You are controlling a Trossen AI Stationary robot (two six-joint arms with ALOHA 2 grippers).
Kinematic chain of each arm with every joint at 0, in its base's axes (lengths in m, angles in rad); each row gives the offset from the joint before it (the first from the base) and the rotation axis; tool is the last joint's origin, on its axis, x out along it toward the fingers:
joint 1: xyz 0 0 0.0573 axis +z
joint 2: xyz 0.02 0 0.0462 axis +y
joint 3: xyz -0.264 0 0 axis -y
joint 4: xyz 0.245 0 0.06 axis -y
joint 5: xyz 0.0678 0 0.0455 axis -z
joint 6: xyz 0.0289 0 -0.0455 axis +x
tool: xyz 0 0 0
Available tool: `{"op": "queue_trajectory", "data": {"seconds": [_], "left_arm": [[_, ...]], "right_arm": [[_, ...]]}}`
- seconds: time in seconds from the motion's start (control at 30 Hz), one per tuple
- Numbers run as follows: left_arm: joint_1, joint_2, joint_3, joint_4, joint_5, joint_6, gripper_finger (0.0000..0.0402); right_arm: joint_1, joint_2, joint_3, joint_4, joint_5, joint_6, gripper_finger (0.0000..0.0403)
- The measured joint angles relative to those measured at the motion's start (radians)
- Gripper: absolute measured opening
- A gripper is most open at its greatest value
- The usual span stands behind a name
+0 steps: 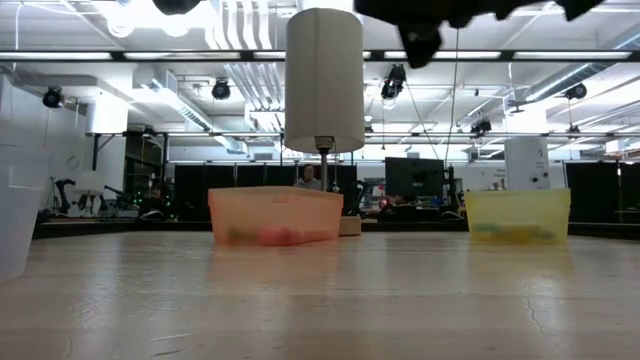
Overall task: Pick & Place Markers
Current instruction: Return to Home Position
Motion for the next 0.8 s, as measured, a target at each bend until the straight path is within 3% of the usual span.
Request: {"op": "queue_trajectory", "data": {"seconds": [0.37, 0.6, 0.8], "left_arm": [[0.000, -0.192, -0.270, 0.266, 0.073, 0.023, 0.0000], [-0.002, -0.297, -0.435, 0.322, 0.072, -0.091, 0.0000], [0.000, -0.346, -0.538, 0.326, -0.051, -0.023, 0.0000]], "right_arm": [[-0.002, -0.375, -0.256, -0.002, 0.021, -0.059, 0.0008], [-0.001, -0.611, -0.352, -0.229, 0.040, -0.078, 0.0008], [-0.001, -0.801, -0.420, -0.285, 0.043, -0.062, 0.0008]]}}
